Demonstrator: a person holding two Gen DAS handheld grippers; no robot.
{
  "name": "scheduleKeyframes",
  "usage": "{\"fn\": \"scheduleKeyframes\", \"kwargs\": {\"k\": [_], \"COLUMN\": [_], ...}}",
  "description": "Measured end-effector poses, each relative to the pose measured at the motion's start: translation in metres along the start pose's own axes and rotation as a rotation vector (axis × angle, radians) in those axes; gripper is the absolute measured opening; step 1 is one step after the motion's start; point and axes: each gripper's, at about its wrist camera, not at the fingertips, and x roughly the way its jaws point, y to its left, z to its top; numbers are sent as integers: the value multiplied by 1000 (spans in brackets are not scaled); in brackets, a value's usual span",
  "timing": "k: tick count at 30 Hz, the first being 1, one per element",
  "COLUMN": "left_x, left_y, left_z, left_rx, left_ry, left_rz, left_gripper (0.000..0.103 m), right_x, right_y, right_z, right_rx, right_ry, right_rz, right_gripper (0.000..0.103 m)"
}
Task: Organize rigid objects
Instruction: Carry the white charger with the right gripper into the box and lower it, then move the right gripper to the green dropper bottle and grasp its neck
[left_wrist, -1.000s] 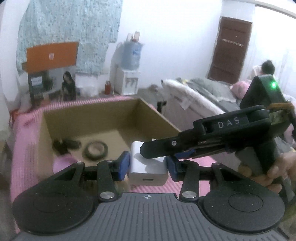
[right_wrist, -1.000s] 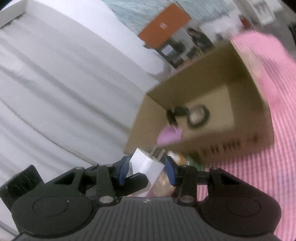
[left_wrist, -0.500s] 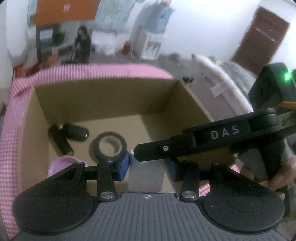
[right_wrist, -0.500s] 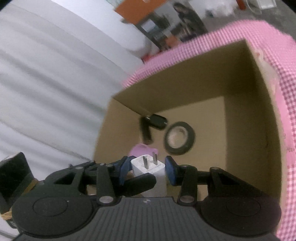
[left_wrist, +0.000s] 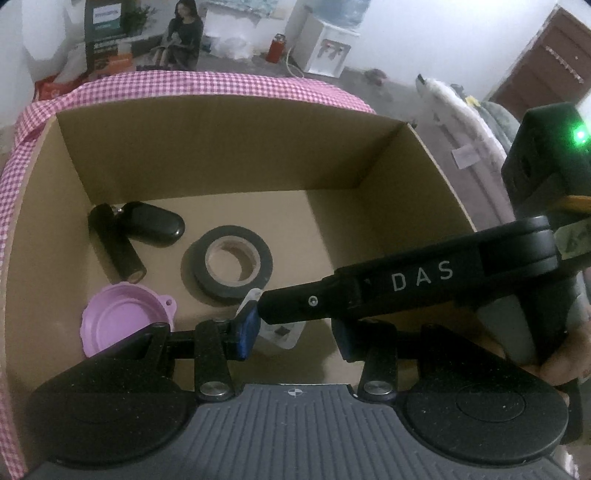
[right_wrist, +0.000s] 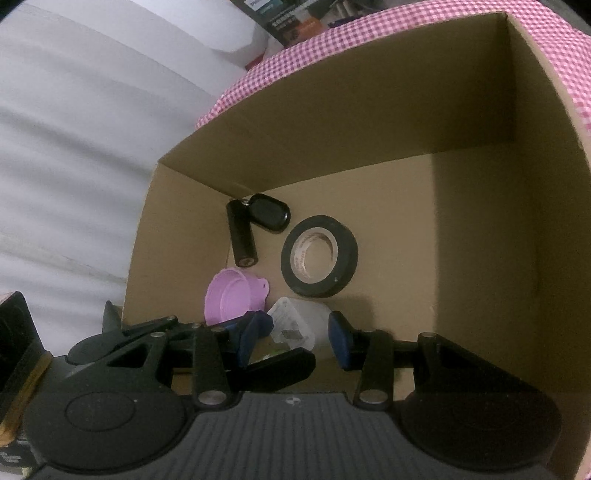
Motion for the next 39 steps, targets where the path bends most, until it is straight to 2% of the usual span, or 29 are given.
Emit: {"fn": "scheduleKeyframes", "kwargs": {"k": [6, 11, 13, 21, 26, 29, 33, 35, 39], "left_x": [-22, -59, -74, -125, -132, -121, -98, -87, -66], "left_y": [0, 1, -1, -3, -6, -13, -27, -32, -40], "left_z": [-1, -11, -16, -59, -92, -109, -125, -131, -132], "left_rx": [10, 26, 38, 106, 155, 189, 271, 306, 339], "left_ry": [-72, -175, -216, -356, -385, -370, -353, -352, -340], "left_rz": [34, 72, 84, 94, 59, 21, 35, 45, 81], "left_gripper": [50, 64, 73, 97, 100, 100, 99, 97, 84], "right_x": [-10, -31, -42, -93, -103, -95, -78, -69, -55], "right_y": [11, 26, 33, 64, 71, 68, 63, 63, 68], "right_z": [3, 4, 0, -49, -95, -119, -140, -147, -152], "right_rx": [-59, -108, -133, -255, -303, -310, -301, -317, -363], "right_ry": [-44, -111, -138, -268, -321, -333, -338, -341, -339], "right_rz": [-29, -16, -2, 62, 40, -3, -38, -70, -123], "right_gripper": [45, 45, 45, 46, 54, 54, 54, 54, 51]}}
